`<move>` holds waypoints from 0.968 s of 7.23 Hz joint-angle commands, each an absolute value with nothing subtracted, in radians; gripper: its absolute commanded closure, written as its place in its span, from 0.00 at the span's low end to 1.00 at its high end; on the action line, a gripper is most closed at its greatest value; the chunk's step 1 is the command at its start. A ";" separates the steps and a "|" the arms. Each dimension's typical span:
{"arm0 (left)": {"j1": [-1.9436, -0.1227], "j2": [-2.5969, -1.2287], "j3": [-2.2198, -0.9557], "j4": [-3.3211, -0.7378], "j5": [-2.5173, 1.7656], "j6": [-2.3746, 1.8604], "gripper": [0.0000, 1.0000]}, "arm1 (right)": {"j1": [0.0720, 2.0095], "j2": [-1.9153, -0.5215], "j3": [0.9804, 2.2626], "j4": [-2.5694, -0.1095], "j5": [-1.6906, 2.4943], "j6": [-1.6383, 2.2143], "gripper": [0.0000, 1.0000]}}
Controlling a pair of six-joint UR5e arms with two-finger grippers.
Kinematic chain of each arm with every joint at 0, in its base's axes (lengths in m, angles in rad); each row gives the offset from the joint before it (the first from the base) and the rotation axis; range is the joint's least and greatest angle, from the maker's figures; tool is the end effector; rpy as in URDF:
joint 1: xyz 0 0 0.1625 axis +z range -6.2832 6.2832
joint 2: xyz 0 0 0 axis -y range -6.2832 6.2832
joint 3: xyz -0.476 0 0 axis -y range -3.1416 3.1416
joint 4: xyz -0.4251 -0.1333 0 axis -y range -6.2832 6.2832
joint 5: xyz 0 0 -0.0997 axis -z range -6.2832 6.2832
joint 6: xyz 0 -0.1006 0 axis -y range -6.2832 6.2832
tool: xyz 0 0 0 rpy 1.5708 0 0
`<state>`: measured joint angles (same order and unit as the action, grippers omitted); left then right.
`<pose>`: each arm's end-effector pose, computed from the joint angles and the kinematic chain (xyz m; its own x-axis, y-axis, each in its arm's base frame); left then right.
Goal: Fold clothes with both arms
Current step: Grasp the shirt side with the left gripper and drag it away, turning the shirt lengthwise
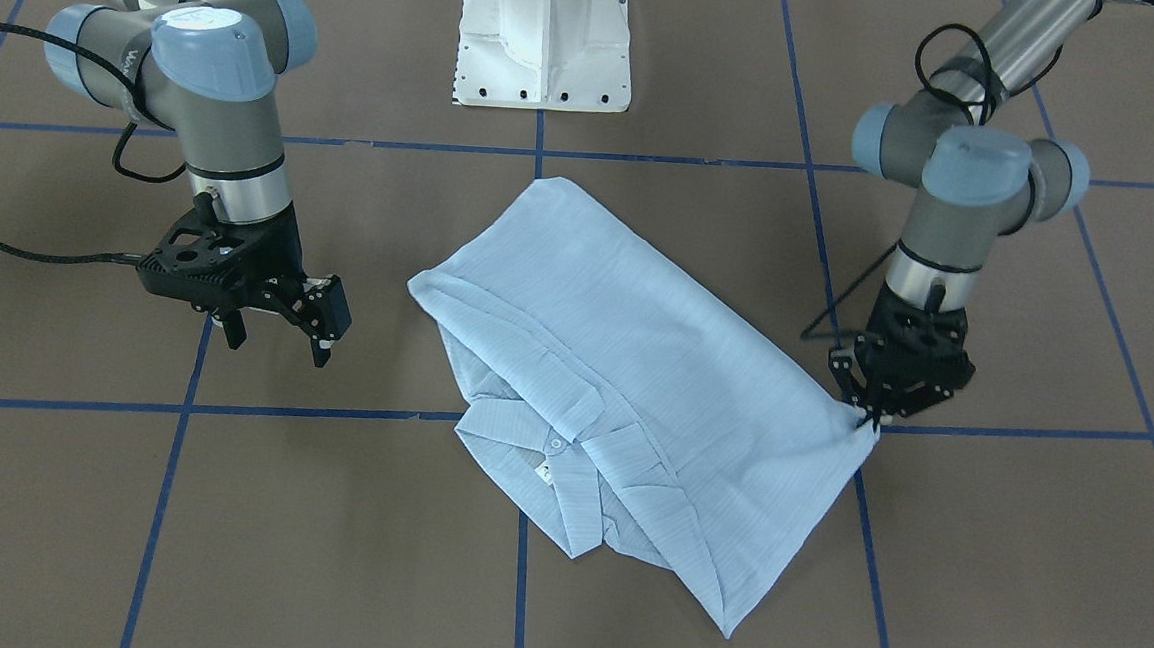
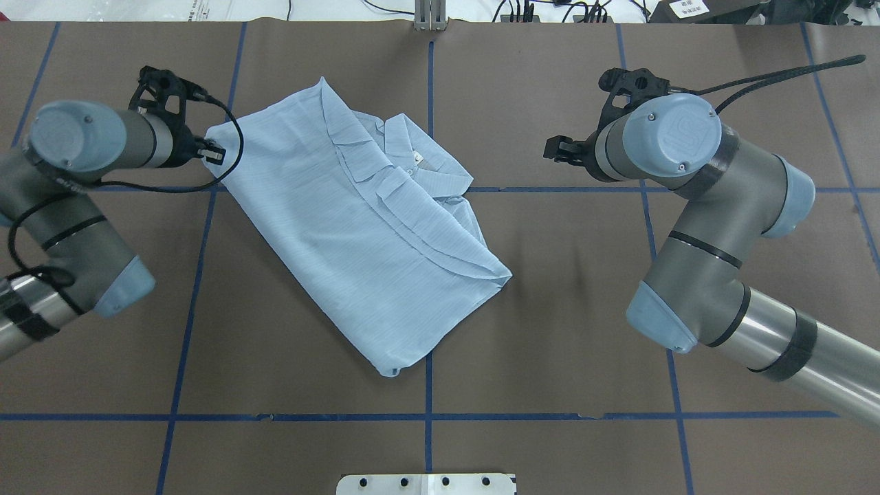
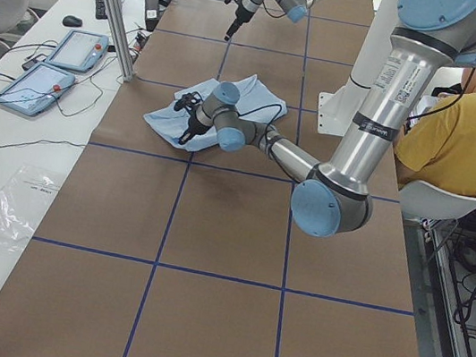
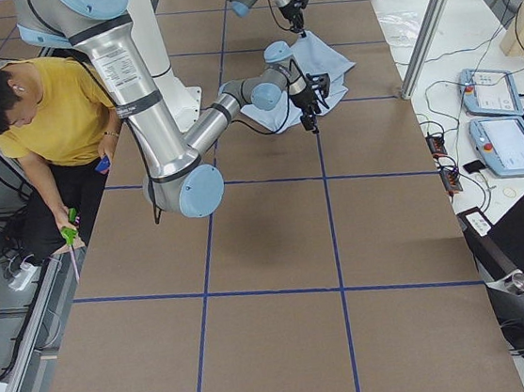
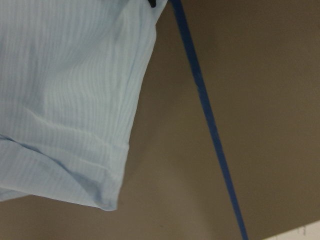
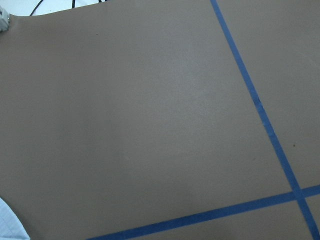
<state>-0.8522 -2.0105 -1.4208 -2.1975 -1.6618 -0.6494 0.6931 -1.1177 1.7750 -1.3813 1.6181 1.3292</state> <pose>0.4004 -0.6464 0.4537 0.8015 0.2883 -0.5238 0.1055 0.7942 0.5985 -0.4458 -0.5373 0.3226 0.6409 0.2217 0.7349 -0.4713 0.8693 0.1488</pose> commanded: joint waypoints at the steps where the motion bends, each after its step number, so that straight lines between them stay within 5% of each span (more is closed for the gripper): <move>1: -0.914 -2.254 -1.083 -2.288 -1.661 -0.626 1.00 | 0.681 -1.101 1.775 -1.387 1.614 1.350 0.00; 3: -0.942 -2.348 -0.945 -2.318 -1.634 -0.626 1.00 | 0.680 -1.095 1.763 -1.391 1.612 1.350 0.00; 4: -0.951 -2.330 -0.948 -2.335 -1.635 -0.605 0.01 | 0.678 -1.077 1.743 -1.391 1.612 1.353 0.00; 7: -0.992 -2.233 -1.052 -2.399 -1.747 -0.485 0.00 | 0.658 -0.793 1.449 -1.396 1.611 1.570 0.00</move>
